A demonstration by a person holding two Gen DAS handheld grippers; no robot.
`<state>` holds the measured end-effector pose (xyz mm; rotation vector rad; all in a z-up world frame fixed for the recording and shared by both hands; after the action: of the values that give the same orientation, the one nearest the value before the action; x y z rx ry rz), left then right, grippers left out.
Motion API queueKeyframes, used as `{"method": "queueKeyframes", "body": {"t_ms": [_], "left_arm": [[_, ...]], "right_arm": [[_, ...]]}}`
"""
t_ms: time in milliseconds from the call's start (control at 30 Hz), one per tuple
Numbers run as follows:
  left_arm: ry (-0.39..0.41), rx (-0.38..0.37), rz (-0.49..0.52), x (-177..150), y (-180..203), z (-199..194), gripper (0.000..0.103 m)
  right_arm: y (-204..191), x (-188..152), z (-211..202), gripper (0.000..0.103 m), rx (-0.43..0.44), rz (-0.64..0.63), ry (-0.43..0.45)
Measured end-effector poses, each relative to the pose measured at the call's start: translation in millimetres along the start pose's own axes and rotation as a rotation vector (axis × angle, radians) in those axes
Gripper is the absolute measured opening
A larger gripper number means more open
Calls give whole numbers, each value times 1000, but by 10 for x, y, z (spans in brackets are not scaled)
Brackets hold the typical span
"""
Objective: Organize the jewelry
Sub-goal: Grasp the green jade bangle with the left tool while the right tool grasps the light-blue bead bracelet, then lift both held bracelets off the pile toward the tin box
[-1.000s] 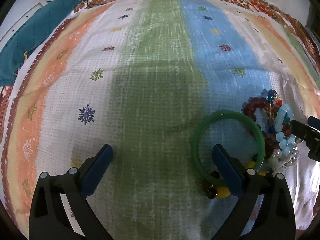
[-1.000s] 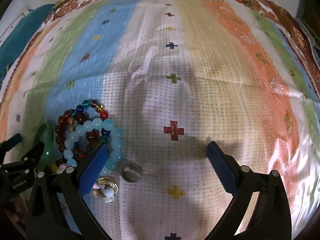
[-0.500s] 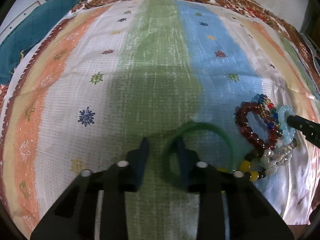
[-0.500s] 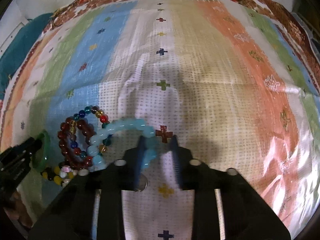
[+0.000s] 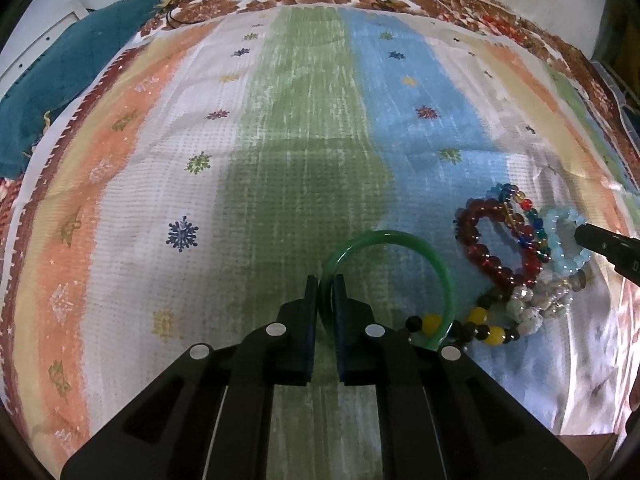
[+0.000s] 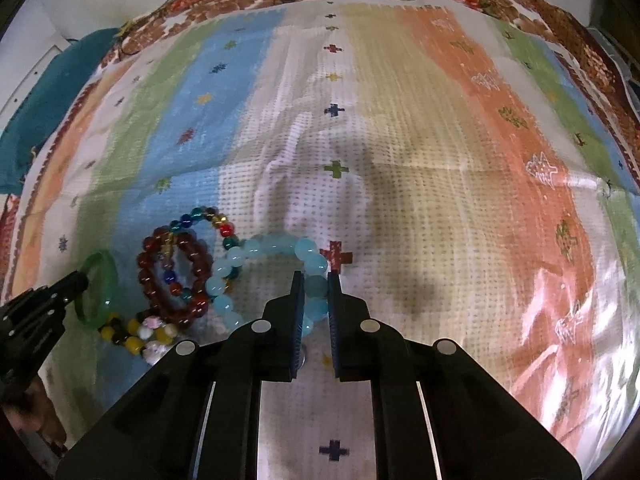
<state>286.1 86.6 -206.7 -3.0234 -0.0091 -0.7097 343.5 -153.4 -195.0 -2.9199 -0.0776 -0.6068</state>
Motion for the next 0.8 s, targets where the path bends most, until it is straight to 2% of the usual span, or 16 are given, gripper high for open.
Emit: {"method": "queueKeyframes", "body": {"t_ms": [233, 800], "left_arm": [[27, 3, 10, 4, 36, -222, 7], [89, -33, 33, 12, 220, -663, 7]], "right_arm": [[-86, -95, -180, 12, -26, -56, 12], [-255, -198, -685, 12, -12, -119, 85]]}}
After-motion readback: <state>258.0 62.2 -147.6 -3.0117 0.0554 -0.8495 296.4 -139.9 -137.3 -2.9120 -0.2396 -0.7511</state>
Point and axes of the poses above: each gripper's, at about its wrist camera, not at the fingertips, and z roughly the way its jaws point, y to its right, x to its top, the point moved 7 cm from there along z, roughly the way its jaws point, and after that the axes turned 7 degrees about z, right-handed, at the moved point
